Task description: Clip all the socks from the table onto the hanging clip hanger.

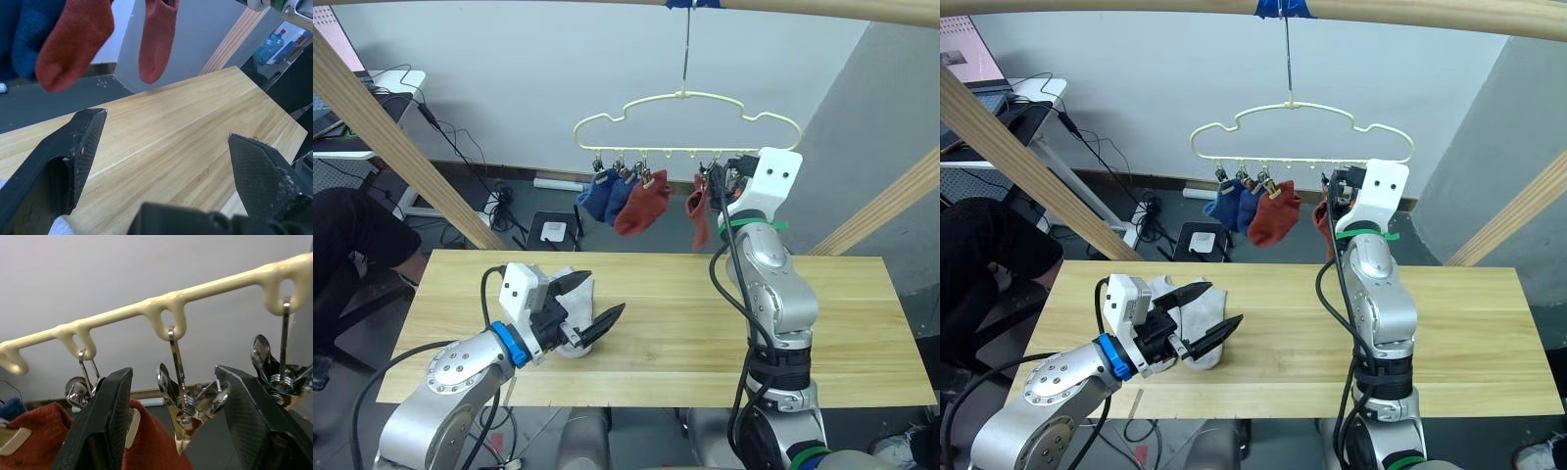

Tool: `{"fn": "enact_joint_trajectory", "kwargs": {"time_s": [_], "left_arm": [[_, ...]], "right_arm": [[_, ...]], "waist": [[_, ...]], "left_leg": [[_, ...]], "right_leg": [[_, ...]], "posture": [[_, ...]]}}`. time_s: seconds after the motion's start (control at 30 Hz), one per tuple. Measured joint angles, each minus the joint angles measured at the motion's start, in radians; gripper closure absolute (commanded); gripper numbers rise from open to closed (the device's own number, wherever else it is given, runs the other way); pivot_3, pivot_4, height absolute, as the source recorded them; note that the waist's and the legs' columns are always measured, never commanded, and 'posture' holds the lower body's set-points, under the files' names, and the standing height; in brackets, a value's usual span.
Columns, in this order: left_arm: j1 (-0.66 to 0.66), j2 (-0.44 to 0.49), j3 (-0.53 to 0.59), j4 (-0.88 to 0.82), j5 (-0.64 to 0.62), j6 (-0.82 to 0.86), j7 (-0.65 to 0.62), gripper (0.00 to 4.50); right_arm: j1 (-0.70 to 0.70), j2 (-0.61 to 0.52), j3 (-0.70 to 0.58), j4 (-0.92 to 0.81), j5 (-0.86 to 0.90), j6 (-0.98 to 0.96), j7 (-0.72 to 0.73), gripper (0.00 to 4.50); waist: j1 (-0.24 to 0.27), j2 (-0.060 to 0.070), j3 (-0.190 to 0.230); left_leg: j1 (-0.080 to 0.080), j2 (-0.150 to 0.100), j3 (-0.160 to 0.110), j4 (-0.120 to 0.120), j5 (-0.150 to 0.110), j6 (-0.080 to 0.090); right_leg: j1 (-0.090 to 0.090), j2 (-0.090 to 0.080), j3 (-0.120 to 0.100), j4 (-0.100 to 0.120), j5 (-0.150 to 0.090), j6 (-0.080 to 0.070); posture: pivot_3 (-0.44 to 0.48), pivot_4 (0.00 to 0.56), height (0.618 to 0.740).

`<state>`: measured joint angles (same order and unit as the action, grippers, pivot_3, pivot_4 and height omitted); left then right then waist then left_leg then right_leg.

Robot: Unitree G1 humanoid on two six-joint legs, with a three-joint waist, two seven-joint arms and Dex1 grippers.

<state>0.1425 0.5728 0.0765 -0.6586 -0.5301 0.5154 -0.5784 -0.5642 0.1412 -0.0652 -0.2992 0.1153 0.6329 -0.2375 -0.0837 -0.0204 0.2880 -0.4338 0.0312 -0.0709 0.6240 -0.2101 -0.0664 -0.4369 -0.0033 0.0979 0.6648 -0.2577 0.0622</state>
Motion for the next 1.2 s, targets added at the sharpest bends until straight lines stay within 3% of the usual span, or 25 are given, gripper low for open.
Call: {"fn": "enact_joint_trajectory", "kwargs": {"time_s": [0.57,1.2], "left_arm": [[0.016,0.000,0.001,-0.016,0.001,0.000,0.001,0.00],[0.030,0.000,0.002,-0.022,0.002,0.000,0.007,0.00]], "right_arm": [[-0.005,0.001,-0.020,0.035,0.180,-0.096,-0.026,1.72],[-0.003,0.000,0.016,0.028,0.291,-0.061,-0.078,1.72]], "waist": [[0.001,0.000,0.000],[0.002,0.000,0.000]], "left_leg": [[0.000,0.000,0.000,0.000,0.000,0.000],[0.000,0.000,0.000,0.000,0.000,0.000]], "right_leg": [[0.000,0.000,0.000,0.000,0.000,0.000],[0.000,0.000,0.000,0.001,0.000,0.000]], "posture": [[0.013,0.288,0.740],[0.011,0.296,0.740]]}}
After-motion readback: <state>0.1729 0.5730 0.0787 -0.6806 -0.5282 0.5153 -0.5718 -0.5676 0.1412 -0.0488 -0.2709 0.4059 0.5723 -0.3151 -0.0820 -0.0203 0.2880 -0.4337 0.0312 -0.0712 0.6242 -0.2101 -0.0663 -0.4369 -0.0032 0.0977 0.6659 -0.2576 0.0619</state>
